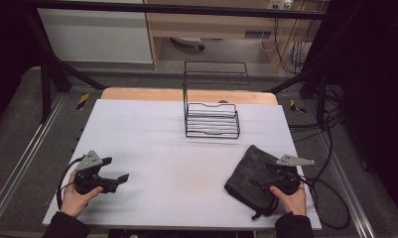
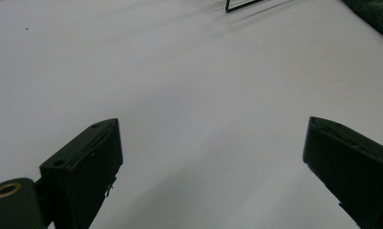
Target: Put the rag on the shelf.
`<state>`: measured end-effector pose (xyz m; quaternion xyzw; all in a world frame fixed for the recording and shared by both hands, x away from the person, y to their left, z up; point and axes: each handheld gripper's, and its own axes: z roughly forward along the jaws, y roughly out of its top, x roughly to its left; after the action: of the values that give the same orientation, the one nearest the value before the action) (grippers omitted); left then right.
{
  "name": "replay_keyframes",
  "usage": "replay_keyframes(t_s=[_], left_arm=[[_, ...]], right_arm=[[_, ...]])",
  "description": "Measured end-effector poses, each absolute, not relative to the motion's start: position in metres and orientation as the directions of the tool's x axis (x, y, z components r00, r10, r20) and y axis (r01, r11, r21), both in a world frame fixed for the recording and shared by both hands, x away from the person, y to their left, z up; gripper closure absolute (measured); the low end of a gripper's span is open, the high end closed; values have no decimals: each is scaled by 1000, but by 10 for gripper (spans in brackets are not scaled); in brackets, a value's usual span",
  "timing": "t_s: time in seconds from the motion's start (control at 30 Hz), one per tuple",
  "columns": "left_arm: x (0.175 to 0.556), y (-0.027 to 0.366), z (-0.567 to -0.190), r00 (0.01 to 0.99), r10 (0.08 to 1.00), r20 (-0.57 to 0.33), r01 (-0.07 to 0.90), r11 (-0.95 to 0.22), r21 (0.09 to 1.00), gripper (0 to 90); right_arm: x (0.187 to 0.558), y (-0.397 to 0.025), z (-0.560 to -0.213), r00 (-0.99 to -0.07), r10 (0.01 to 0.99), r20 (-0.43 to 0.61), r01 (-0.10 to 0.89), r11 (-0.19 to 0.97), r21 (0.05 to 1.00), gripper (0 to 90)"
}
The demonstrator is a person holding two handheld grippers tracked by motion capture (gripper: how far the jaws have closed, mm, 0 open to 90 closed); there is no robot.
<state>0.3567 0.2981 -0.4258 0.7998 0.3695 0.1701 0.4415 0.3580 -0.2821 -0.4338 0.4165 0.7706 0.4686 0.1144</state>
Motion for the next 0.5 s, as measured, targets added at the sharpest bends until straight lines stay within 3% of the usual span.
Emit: replay_keyframes(t_s=[0.5], left_arm=[[357, 298, -429, 661, 749, -53, 455, -344, 821, 61]], right_arm=[[358, -270, -432, -626, 754, 201, 550, 243, 799, 22]])
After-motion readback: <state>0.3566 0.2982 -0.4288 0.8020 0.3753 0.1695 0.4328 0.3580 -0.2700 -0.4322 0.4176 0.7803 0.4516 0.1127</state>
